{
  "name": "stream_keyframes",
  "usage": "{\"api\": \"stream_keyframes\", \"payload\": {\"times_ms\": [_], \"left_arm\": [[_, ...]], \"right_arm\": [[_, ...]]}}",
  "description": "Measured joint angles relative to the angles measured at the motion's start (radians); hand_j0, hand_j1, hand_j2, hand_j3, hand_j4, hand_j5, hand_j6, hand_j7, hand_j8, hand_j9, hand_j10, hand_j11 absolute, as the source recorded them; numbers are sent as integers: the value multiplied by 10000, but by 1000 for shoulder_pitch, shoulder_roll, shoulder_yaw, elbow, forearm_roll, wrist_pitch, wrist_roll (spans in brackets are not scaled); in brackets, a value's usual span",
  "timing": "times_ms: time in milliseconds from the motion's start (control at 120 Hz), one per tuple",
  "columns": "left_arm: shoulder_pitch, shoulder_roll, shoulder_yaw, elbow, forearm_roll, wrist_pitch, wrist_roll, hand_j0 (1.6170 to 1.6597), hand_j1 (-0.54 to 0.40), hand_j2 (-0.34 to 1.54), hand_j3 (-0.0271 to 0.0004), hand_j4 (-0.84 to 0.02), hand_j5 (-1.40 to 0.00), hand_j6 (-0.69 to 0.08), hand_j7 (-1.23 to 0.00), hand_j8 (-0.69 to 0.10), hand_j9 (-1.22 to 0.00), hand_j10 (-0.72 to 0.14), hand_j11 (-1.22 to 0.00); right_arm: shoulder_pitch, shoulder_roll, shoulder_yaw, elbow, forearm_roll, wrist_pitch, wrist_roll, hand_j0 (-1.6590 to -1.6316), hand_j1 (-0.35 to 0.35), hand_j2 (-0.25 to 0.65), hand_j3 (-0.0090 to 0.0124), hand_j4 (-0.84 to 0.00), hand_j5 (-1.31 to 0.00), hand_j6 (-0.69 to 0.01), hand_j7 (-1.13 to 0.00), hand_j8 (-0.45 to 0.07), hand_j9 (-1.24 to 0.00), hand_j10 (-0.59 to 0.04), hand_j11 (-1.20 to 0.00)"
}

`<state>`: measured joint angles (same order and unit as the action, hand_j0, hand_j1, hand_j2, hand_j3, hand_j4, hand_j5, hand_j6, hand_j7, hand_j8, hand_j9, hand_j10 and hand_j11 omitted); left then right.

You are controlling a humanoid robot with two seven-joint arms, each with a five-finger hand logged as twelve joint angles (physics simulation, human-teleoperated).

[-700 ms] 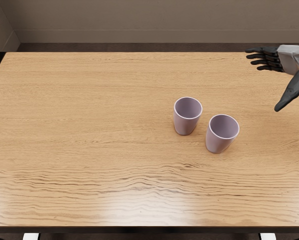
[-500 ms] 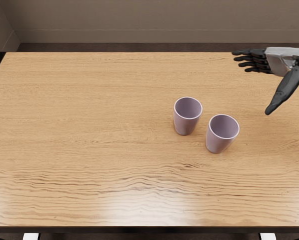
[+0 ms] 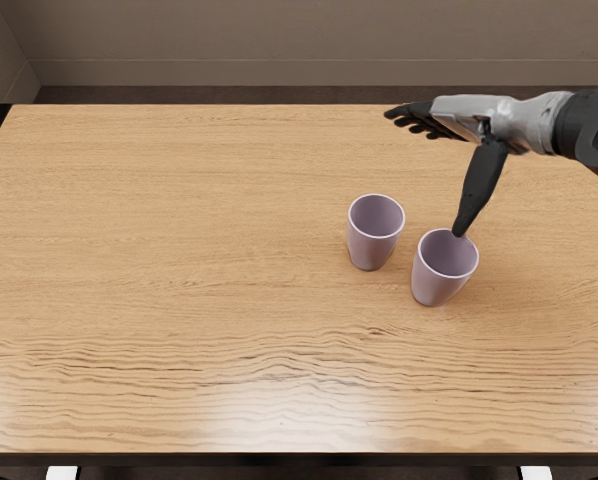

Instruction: Pick up cup and place in cup with right hand

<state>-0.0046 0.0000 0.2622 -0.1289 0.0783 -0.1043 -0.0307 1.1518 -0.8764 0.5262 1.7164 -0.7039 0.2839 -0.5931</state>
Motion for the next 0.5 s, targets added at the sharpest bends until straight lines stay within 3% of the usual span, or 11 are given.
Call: {"api": "stream_keyframes", "payload": {"times_ms": [233, 500], "left_arm": [[0, 0, 0, 0, 0, 0, 0, 16581, 3490, 0, -1, -3, -1, -4, -1, -3, -1, -2, -1], [0, 0, 0, 0, 0, 0, 0, 16581, 3490, 0, 0, -2, -1, -3, -1, -3, 0, -2, 0]], "right_arm": [[9, 169, -90, -31, -123, -131, -16, -16581, -3095, -57, 0, -371, -446, -386, -441, -376, -444, -365, -443], [4, 239, -202, -86, -191, -210, -18, -16581, -3088, -56, 0, -371, -452, -386, -448, -376, -451, -365, -450]]}}
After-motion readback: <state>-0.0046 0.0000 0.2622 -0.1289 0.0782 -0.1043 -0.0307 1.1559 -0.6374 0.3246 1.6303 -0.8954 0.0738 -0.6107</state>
